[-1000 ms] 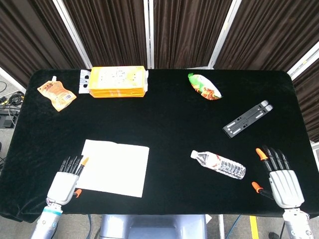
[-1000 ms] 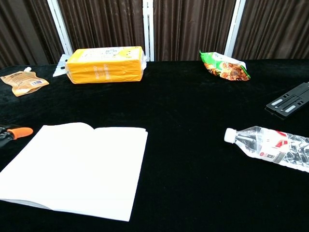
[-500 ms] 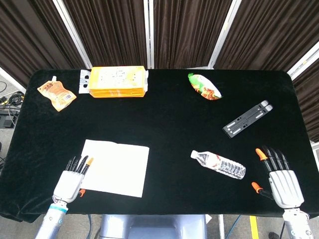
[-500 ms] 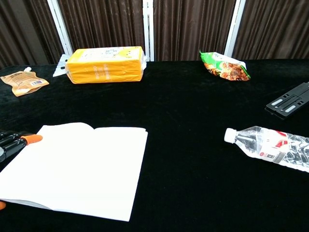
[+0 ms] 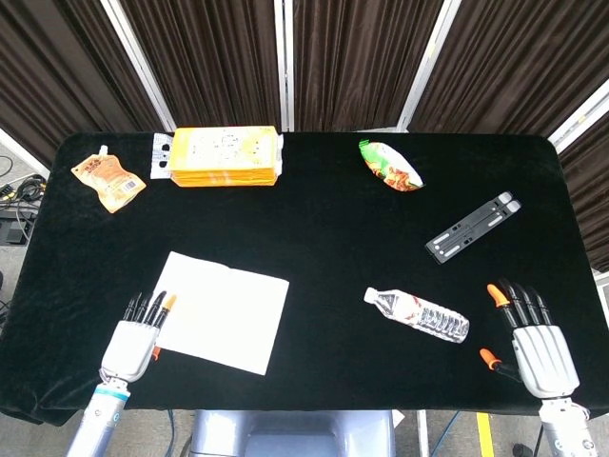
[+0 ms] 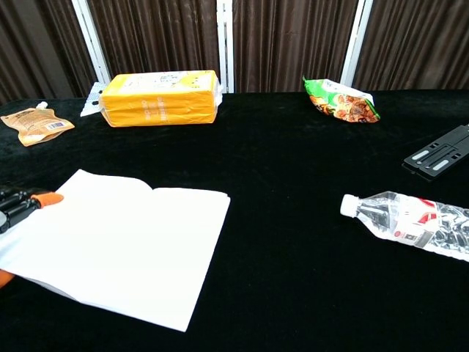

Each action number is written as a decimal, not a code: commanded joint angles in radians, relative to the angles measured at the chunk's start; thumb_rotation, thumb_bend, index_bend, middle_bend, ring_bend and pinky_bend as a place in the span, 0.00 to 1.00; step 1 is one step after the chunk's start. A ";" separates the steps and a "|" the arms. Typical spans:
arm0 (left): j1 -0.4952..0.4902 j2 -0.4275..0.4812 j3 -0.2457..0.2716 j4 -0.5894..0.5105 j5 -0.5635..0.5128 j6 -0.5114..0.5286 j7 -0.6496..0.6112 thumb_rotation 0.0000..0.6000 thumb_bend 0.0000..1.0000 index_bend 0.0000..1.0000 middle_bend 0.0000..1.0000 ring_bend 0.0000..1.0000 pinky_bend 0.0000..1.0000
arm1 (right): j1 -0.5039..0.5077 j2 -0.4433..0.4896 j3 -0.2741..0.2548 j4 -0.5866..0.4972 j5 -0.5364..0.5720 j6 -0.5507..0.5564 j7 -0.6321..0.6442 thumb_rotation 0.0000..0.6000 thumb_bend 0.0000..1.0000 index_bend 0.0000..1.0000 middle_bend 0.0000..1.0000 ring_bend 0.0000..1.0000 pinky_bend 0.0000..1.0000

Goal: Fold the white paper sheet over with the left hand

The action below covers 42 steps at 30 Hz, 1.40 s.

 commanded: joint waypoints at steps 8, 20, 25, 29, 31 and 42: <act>-0.017 -0.002 0.006 -0.008 0.094 0.066 -0.008 1.00 0.53 0.00 0.00 0.00 0.00 | -0.001 0.000 0.001 -0.001 0.001 0.001 0.000 1.00 0.06 0.00 0.00 0.00 0.00; -0.059 -0.078 0.029 0.113 0.329 0.215 -0.143 1.00 0.52 0.00 0.00 0.00 0.00 | -0.004 0.002 0.007 -0.004 0.004 0.011 -0.004 1.00 0.06 0.00 0.00 0.00 0.00; -0.068 -0.100 0.029 0.113 0.331 0.200 -0.136 1.00 0.52 0.00 0.00 0.00 0.00 | -0.006 0.005 0.013 -0.010 0.012 0.015 -0.004 1.00 0.06 0.00 0.00 0.00 0.00; -0.061 -0.102 0.033 0.105 0.313 0.187 -0.119 1.00 0.51 0.00 0.00 0.00 0.00 | -0.006 0.010 0.014 -0.011 0.015 0.014 0.002 1.00 0.06 0.00 0.00 0.00 0.00; -0.051 -0.091 0.034 0.098 0.296 0.186 -0.106 1.00 0.51 0.00 0.00 0.00 0.00 | -0.006 0.011 0.014 -0.012 0.015 0.014 0.004 1.00 0.06 0.00 0.00 0.00 0.00; -0.006 -0.013 0.026 0.084 0.253 0.247 -0.154 1.00 0.38 0.00 0.00 0.00 0.00 | -0.005 0.005 0.007 -0.011 0.011 0.005 -0.013 1.00 0.06 0.00 0.00 0.00 0.00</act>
